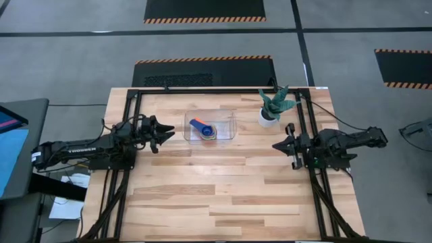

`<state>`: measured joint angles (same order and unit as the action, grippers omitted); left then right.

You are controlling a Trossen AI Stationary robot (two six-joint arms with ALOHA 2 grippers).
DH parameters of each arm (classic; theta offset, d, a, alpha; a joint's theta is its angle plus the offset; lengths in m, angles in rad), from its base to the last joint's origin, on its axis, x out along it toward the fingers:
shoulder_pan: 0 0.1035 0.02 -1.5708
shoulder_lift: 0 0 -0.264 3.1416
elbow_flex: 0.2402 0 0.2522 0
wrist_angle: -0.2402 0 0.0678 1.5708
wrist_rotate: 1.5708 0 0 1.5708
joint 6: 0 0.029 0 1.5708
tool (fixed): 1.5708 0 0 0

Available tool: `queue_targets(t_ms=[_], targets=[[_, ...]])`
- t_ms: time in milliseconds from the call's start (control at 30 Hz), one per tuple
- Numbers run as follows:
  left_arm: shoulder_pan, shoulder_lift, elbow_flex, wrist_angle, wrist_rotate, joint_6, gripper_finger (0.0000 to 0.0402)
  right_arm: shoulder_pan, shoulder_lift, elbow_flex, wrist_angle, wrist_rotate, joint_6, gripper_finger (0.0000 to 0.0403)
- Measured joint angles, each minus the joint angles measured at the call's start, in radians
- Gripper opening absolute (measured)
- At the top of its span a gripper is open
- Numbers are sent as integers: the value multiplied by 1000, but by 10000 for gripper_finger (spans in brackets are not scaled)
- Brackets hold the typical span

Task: Nest measuring cups in basket
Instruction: Return to Home Position

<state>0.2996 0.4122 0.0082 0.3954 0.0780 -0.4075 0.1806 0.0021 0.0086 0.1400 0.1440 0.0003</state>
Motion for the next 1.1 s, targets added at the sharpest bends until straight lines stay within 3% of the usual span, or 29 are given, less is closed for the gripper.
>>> queue_targets(t_ms=[333, 467, 633, 967, 1100], targets=[[0, 0, -1, -233, 0, 0, 153, 0, 8, -1, -48, 40, 207, 33], [0, 0, -1, -351, 0, 0, 153, 0, 8, -1, -73, 40, 210, 33], [-4, -10, 6, -387, -52, 0, 153, 0, 9, -2, -79, 40, 210, 33], [-56, -409, 8, -396, -90, 1, 153, 0, 10, -2, -84, 39, 210, 33], [-78, -406, 10, -399, -87, 1, 153, 0, 10, -2, -85, 39, 210, 33]])
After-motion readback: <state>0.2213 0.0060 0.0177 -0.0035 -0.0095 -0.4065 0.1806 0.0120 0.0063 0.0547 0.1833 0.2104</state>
